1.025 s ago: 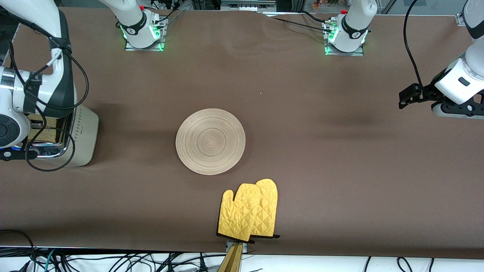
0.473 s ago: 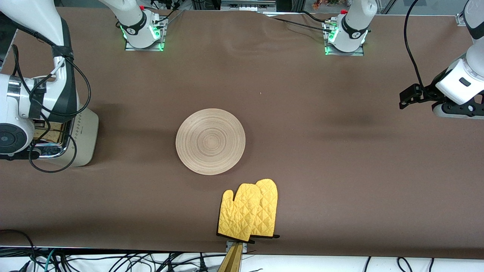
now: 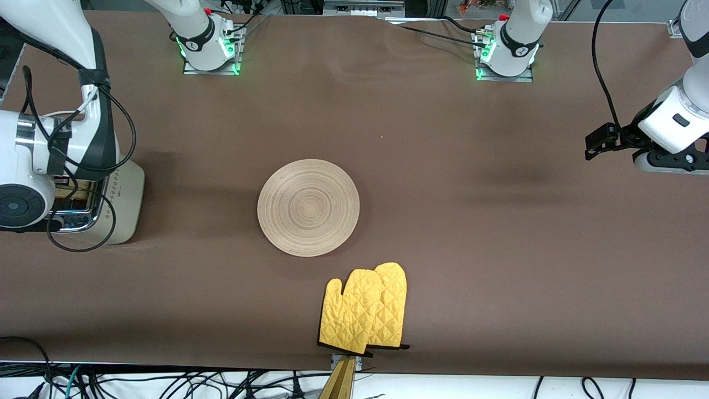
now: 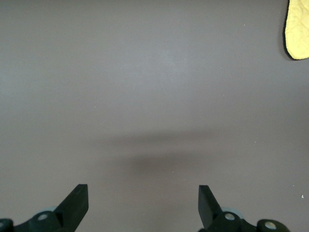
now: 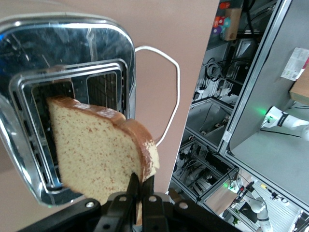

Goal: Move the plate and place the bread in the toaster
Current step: 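Lower the bread into a toaster slot with the right gripper, then open the right gripper to release the bread in the slot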

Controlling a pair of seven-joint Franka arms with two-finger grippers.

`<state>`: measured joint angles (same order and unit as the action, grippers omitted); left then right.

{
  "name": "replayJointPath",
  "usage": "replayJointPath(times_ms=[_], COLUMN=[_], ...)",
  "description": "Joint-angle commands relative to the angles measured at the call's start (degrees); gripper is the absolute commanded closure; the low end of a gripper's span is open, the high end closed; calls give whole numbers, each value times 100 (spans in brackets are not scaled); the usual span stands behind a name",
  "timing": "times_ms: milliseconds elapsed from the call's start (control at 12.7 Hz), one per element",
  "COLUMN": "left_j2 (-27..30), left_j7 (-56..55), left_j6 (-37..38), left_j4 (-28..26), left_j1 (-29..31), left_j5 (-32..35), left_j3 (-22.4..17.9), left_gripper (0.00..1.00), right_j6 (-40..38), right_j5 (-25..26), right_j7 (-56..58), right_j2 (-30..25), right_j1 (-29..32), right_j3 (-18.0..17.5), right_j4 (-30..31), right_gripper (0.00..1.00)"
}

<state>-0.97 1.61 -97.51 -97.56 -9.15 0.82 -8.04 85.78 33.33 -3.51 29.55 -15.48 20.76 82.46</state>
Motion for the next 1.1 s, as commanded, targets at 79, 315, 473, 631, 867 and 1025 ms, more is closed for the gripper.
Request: replayJointPath(times_ms=[79, 315, 473, 631, 867, 1025], left_j2=[-52, -52, -61, -70, -70, -70], left_j7=[41, 41, 41, 42, -3, -3], left_j6=[91, 91, 91, 91, 91, 100], left_j4=[167, 167, 149, 158, 158, 158], left_j1=[27, 27, 27, 27, 36, 36], left_j5=[-135, -135, -213, -302, -354, -355], left_j3=[-5, -5, -5, -14, -22, -22], left_gripper=[0, 0, 0, 0, 0, 0], right_j6=[176, 237, 185, 132, -26, -289], right_j5=[393, 542, 587, 561, 464, 62], right_j7=[-440, -903, -933, -792, -765, -722], right_j2=[51, 208, 244, 156, -1, -230], right_j1=[-148, -245, -315, -368, -474, -483], right_j3=[-28, -37, -46, -46, -63, -90], right_j4=[7, 15, 7, 7, -46, -159], right_gripper=[100, 100, 20, 0, 0, 0])
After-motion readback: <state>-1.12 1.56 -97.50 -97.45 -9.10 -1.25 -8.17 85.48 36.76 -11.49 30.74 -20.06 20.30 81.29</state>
